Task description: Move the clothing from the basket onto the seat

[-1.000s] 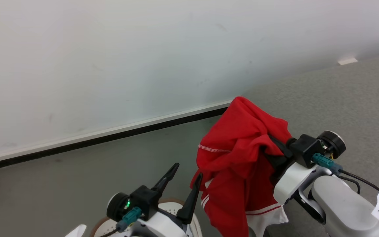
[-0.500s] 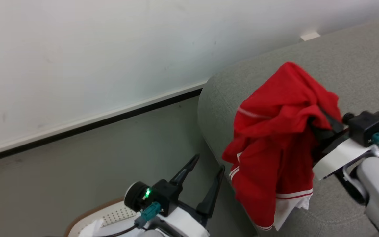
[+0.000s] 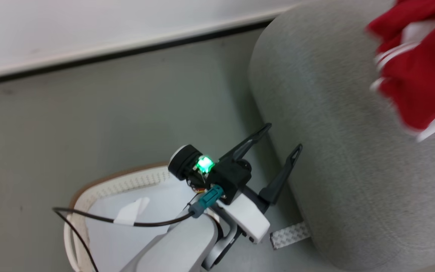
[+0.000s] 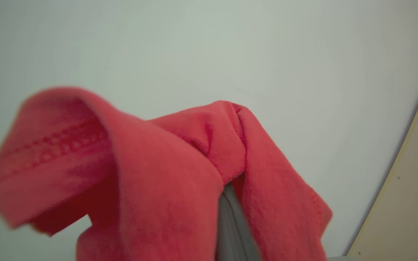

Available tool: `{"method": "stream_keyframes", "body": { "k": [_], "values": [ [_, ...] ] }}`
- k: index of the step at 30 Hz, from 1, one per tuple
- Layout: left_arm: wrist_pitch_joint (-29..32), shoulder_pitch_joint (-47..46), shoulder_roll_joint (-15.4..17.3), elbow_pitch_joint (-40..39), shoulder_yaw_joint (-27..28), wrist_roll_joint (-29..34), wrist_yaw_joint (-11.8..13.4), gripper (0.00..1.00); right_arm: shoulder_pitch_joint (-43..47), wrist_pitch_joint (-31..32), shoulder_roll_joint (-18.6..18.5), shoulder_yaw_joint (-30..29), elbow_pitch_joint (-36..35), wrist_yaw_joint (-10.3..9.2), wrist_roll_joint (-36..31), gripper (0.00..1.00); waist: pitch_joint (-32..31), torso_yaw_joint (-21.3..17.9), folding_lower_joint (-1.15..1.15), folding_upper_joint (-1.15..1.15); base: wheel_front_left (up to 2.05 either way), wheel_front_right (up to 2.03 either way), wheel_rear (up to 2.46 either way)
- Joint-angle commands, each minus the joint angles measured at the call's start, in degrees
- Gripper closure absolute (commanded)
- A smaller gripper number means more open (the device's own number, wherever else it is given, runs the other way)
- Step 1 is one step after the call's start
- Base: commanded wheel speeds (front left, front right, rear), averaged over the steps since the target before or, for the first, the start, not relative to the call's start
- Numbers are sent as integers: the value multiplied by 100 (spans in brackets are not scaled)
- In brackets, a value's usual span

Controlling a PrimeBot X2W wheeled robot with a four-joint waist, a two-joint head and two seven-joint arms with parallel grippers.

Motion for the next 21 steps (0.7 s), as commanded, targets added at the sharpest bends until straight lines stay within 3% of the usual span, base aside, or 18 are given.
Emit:
{"method": "stream_keyframes", "body": {
  "k": [1, 8, 15, 16, 17, 18, 21],
  "values": [
    [-7, -54, 7, 12, -1, 57, -4, 0, -68, 0, -61, -43, 61, -14, -25, 100, 431, 324, -1, 0, 0, 0, 0],
    [44, -204, -64, 181, -168, 85, -31, 0, -513, 0, -301, -666, 1417, -13, -344, 100, 827, 594, -1, 0, 0, 0, 0],
    [-41, -21, -50, 428, -205, -56, 57, 0, -26, 1, 238, -1205, 2763, -14, -612, 100, 918, 739, -1, 0, 0, 0, 0],
    [-56, 15, -38, 466, -191, -78, 81, 0, 66, 0, 351, -1269, 2935, -14, -643, 91, 896, 744, -1, 0, 0, 0, 0],
    [-81, 44, -20, 495, -175, -83, 100, 0, 140, -1, 432, -1339, 3050, -13, -680, 15, 871, 744, -1, 0, 0, 0, 0],
    [-123, 89, 9, 524, -153, -100, 133, 0, 204, -1, 521, -1426, 3110, -14, -720, 0, 825, 734, -1, 0, 0, 0, 0],
    [-233, 245, 90, 610, -56, -186, 203, 0, 600, 0, 848, -1619, 2974, -13, -818, 0, 656, 682, -1, 0, 0, 0, 0]
  ]
}}
